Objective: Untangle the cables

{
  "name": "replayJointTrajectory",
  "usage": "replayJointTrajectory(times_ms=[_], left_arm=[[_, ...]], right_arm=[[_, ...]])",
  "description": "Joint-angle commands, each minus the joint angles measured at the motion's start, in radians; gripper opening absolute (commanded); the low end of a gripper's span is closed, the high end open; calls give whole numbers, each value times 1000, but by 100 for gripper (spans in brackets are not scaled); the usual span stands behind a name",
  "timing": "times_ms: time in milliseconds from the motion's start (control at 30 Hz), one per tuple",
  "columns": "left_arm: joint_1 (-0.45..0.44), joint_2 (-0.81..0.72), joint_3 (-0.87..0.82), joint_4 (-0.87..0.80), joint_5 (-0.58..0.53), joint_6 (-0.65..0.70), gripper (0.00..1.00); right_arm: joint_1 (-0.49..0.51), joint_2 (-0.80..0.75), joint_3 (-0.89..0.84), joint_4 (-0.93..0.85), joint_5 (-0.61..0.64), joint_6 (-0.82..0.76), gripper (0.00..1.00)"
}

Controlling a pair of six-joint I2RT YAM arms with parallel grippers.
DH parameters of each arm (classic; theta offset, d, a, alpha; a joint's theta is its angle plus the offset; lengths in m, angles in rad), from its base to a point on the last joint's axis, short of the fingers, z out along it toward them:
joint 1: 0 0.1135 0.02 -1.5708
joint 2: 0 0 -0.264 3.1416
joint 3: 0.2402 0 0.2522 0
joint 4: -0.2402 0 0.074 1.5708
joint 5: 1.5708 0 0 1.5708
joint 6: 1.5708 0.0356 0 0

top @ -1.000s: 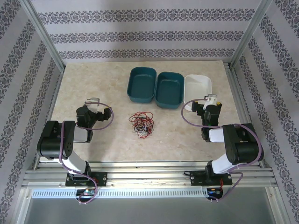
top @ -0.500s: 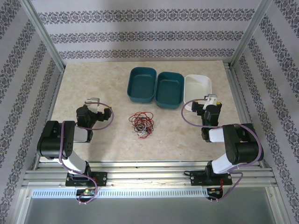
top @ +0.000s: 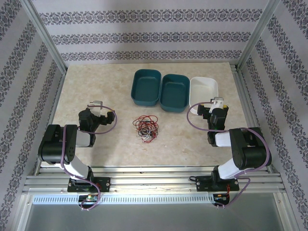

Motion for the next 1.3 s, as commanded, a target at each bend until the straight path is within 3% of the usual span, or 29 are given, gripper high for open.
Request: replayJointTrajectory(times_ms=[0, 700, 900, 1067, 1167, 1267], left_arm=[[-5, -17, 15, -4, 16, 15, 99], [-5, -16, 16, -8, 15, 14, 99], [-5, -18, 33, -41, -81, -18, 99], [-5, -21, 13, 1, -84, -22, 99], [-5, -80, -21, 15, -114, -31, 99], [-5, -210, -29, -89, -125, -36, 99]], right_arm=[[4, 10, -4, 28, 19, 8, 98], [5, 9, -7, 30, 18, 8, 98], [5, -4, -6, 19, 54, 21, 98], [6, -10, -6, 16, 49, 18, 98], [14, -20, -9, 17, 38, 3, 98], [33, -20, -9, 21, 55, -18, 98]])
